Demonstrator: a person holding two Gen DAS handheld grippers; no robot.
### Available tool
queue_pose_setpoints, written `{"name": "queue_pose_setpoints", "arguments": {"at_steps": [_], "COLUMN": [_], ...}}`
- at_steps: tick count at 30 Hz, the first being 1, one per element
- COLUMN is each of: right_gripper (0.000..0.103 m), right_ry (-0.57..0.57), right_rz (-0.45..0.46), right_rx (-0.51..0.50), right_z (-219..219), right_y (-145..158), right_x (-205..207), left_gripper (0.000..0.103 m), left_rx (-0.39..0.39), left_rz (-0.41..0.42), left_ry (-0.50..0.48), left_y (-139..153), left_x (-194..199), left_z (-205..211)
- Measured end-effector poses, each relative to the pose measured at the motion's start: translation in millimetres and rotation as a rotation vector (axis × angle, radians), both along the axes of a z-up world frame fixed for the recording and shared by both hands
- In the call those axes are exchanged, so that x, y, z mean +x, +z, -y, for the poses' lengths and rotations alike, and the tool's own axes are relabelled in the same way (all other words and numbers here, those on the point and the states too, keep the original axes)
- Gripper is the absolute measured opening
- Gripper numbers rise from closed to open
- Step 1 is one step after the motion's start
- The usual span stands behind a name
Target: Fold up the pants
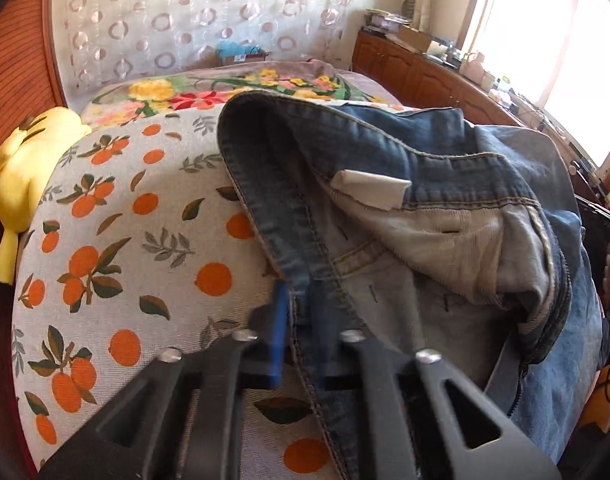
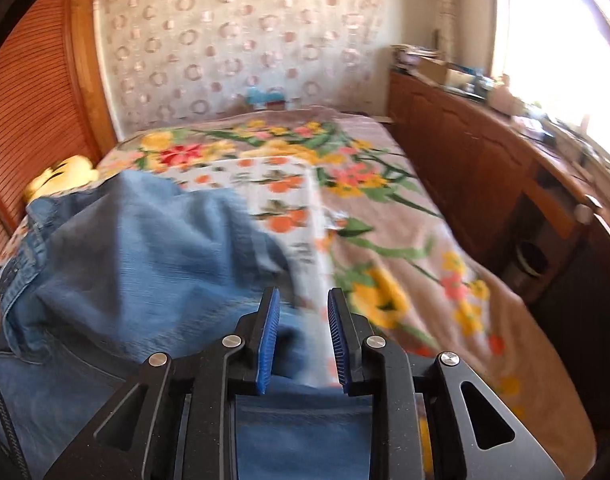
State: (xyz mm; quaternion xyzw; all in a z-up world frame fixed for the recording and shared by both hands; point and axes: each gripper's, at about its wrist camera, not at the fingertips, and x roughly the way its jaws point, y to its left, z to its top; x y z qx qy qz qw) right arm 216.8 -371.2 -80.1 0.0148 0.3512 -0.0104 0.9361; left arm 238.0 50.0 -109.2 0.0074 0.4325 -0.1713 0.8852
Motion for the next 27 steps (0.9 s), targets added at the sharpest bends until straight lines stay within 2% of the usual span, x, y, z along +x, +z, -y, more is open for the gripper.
{"name": "queue_pose_setpoints", "arguments": {"at_steps": [6, 7, 13, 17, 19, 21, 27], "right_gripper": [0.026, 0.026, 0.026, 0.026, 0.035, 0.038, 0.039], "right_ry": [0.066, 0.068, 0.073, 0.063, 0.06, 0.062, 0.096], "right_rz": [-0.004, -0.002, -0.023, -0.026, -0.017, -0.008, -0.012], "right_rx": [0.009, 0.015, 0.015, 0.011, 0.003, -0.014, -0.019], "right_z": [-12, -6, 8, 13, 15, 16, 12], "right_y": [-18, -19, -20, -10, 0, 9, 21], "right_x": [17, 16, 14, 15, 13, 18, 54], "left_gripper": [0.008, 0.008, 0.01, 0.02, 0.031, 0.048, 0.05], "left_rx": [-0.055, -0.037, 0.026, 0.025, 0.001, -0.016, -0.036], "left_rz": [0.133, 0.145, 0.072, 0.074, 0.086, 0.108, 0.147], "left_ry": [0.082, 0.095, 0.106, 0.106, 0.096, 0.094, 0.071], "left_y": [53, 58, 36, 35, 40, 47, 63], "left_x": [-17, -18, -12, -15, -15, -12, 12], "left_z": [-23, -27, -26, -19, -19, -17, 1]}}
